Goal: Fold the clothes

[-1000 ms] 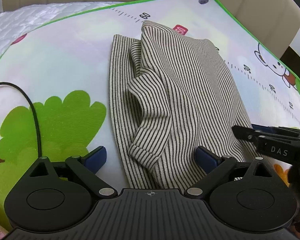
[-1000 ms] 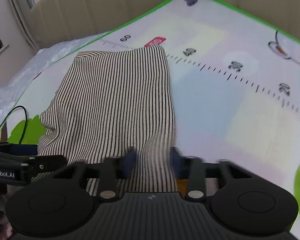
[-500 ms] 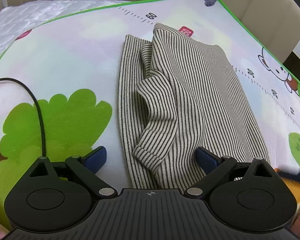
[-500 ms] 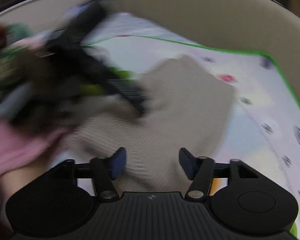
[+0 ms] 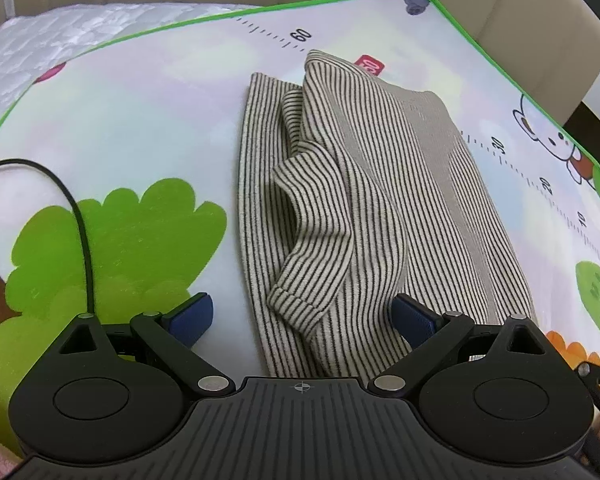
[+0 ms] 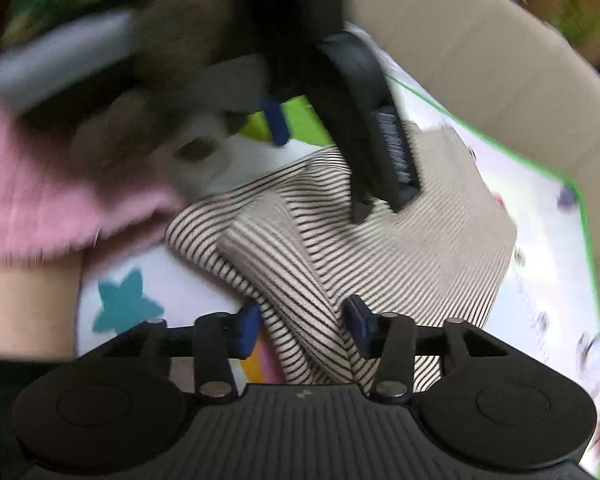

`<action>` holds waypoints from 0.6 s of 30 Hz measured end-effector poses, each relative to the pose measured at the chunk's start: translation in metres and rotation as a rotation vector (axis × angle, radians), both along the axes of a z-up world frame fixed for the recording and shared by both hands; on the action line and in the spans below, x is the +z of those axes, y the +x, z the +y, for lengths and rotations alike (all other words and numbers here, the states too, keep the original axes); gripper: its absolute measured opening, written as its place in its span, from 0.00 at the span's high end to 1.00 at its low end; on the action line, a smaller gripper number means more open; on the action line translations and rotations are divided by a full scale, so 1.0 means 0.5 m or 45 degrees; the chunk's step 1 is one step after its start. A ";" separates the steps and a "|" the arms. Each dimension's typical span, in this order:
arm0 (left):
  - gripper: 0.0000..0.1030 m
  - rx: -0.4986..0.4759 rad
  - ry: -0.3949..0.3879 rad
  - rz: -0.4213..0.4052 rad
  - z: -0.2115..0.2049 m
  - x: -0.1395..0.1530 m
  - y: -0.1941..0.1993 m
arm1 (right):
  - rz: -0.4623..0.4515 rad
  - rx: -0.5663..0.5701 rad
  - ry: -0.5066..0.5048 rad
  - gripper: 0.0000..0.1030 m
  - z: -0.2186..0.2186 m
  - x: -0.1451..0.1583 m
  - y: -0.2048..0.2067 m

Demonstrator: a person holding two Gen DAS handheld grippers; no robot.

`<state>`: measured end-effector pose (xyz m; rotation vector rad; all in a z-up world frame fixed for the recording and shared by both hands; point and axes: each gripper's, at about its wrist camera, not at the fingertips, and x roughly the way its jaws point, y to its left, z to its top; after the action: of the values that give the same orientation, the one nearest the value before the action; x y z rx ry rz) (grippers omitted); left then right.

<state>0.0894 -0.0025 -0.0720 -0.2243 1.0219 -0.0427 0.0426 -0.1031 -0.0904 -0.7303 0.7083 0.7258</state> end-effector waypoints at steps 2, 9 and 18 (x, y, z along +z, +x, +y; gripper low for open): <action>0.04 -0.007 0.006 -0.003 -0.003 0.000 0.000 | 0.121 -0.115 0.105 0.61 -0.008 0.014 0.028; 0.04 -0.159 -0.049 -0.154 0.010 0.092 -0.013 | 0.785 -0.700 0.684 0.63 -0.126 0.025 0.192; 0.00 -1.141 0.515 -0.505 -0.058 0.168 -0.125 | 1.064 -0.896 1.024 0.64 -0.185 -0.027 0.231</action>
<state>0.0268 -0.0316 0.0119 0.6047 0.6462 -0.6608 0.1583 -0.1957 -0.1040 0.6023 1.2205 0.5615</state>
